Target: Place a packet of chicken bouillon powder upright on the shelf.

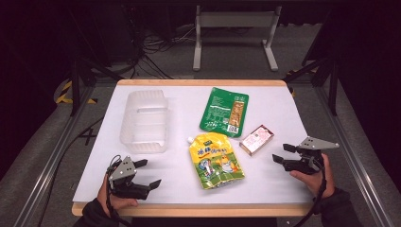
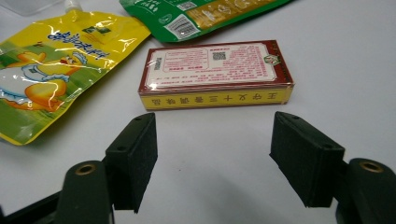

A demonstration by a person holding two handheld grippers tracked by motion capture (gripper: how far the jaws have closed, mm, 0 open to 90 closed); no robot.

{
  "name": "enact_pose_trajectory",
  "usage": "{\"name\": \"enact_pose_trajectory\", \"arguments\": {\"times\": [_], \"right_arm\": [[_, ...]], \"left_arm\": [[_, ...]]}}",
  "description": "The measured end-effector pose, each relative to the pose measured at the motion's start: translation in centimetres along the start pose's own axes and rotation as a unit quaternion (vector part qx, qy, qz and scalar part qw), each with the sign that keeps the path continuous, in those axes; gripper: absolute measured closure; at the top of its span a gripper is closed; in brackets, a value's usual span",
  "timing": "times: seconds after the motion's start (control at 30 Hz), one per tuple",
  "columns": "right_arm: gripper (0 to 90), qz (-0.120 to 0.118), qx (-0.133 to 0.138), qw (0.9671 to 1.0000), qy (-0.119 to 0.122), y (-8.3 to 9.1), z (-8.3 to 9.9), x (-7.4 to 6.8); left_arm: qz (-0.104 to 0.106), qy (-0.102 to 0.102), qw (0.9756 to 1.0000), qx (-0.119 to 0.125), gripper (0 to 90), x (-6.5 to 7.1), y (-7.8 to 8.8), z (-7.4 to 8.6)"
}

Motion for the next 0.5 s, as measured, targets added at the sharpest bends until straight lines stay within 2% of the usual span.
{"name": "enact_pose_trajectory", "arguments": {"times": [0.1, 0.23, 0.3, 0.43, 0.5], "right_arm": [[33.1, -0.002, -0.011, 0.9999, 0.001, -0.1, 0.1, -0.2], [33.3, -0.024, -0.024, 0.9994, 0.003, -0.5, 0.0, -0.9], [33.3, -0.026, -0.027, 0.9993, 0.006, -0.6, 0.0, -1.1], [33.0, -0.055, -0.032, 0.9979, 0.011, -1.2, -0.3, -2.4], [32.5, -0.074, -0.037, 0.9965, 0.009, -1.7, -0.3, -3.0]], "left_arm": [[-0.001, -0.002, 1.0, -0.005, 14.9, 0.1, -0.1, 0.0], [0.001, -0.01, 0.9999, -0.011, 15.3, 0.4, -0.2, 0.0], [0.0, -0.017, 0.9997, -0.015, 15.3, 0.6, -0.2, 0.1], [0.013, -0.019, 0.9996, -0.014, 21.0, 1.0, -0.4, -0.2], [0.024, -0.029, 0.999, -0.023, 23.8, 1.6, -1.0, -0.4]]}}
Point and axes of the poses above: each handheld gripper's, and its own axes: y roughly backward along the jaws, z roughly out of its underside, x roughly to its right, the point moved 3 cm from there along -y, roughly forward along the jaws, and after that the axes turned 8 degrees about -z, right-handed, at the moved point
